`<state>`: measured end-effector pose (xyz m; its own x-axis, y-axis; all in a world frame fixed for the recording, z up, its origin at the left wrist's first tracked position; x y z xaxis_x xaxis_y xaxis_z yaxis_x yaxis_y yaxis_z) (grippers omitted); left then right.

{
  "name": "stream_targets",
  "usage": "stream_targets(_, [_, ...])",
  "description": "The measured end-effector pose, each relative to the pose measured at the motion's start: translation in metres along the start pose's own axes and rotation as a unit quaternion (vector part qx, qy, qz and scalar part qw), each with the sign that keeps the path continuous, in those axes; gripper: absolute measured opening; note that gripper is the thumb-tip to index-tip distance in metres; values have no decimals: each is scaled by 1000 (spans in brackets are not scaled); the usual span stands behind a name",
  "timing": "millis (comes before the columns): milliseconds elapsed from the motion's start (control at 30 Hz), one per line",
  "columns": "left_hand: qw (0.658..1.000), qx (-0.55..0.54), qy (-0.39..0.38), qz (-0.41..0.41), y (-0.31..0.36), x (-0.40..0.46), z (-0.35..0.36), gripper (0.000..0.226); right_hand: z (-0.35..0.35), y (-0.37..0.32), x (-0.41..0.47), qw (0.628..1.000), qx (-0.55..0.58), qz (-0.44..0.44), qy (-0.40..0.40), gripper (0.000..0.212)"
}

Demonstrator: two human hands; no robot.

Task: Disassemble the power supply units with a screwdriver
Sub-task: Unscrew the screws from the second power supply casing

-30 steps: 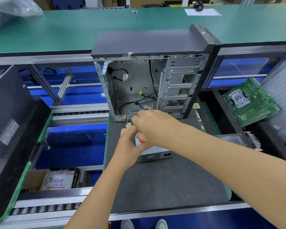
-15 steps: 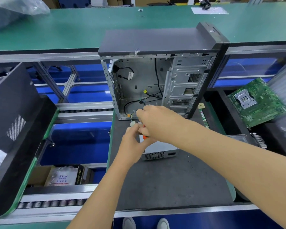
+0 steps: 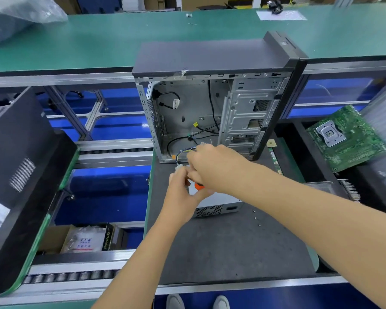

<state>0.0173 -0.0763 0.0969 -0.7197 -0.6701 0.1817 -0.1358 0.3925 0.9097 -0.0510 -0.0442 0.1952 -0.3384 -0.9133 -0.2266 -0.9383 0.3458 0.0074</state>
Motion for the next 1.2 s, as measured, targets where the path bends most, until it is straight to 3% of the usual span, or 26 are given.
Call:
stream_targets(100, [998, 5, -57, 3, -4, -3, 6, 35, 7, -4, -4, 998, 37, -50, -18, 20])
stream_targets(200, [999, -22, -25, -26, -8, -5, 3, 35, 9, -4, -5, 997, 31, -61, -24, 27])
stream_targets(333, [1000, -3, 16, -25, 2, -1, 6, 46, 5, 3, -3, 996, 77, 22, -28, 37])
stream_targets(433, [998, -16, 46, -30, 6, -3, 9, 46, 0, 4, 1, 999, -7, 53, 4, 24])
stream_targets(533, [999, -24, 24, -28, -4, -9, 9, 34, 3, -3, 2, 999, -34, -10, 31, 8])
stream_targets(600, [1000, -23, -11, -15, -8, -15, 12, 30, 9, -5, 2, 997, -46, -62, 21, 23])
stream_targets(767, [997, 5, 70, -16, -10, -15, 1, 29, 9, -3, -1, 997, 8, -71, -9, 28])
stream_targets(867, [995, 2, 99, -20, -7, -11, 3, 34, 8, 4, -1, 996, 91, 16, -19, 37])
stream_targets(933, [992, -7, 122, -36, -5, -12, 5, 42, 4, 8, 2, 997, 32, 71, -2, 33])
stream_targets(1067, [995, -30, 91, -27, -6, -18, 11, 48, 3, 0, 5, 999, -41, 12, 33, 15])
stream_targets(1200, [999, 10, 35, 11, -5, -19, 16, 50, 7, -3, 4, 997, -36, -65, 20, 30])
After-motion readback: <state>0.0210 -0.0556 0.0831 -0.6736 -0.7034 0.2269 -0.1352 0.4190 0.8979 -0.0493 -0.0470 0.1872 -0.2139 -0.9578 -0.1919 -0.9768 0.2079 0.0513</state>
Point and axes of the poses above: each hand's wrist, its own x-axis towards the middle knuckle, its own z-axis out of the palm, y = z × x, the point moved 8 cm from there along x, towards the middle knuckle, and after that the axes turned 6 degrees about z, right-handed, at the moved point
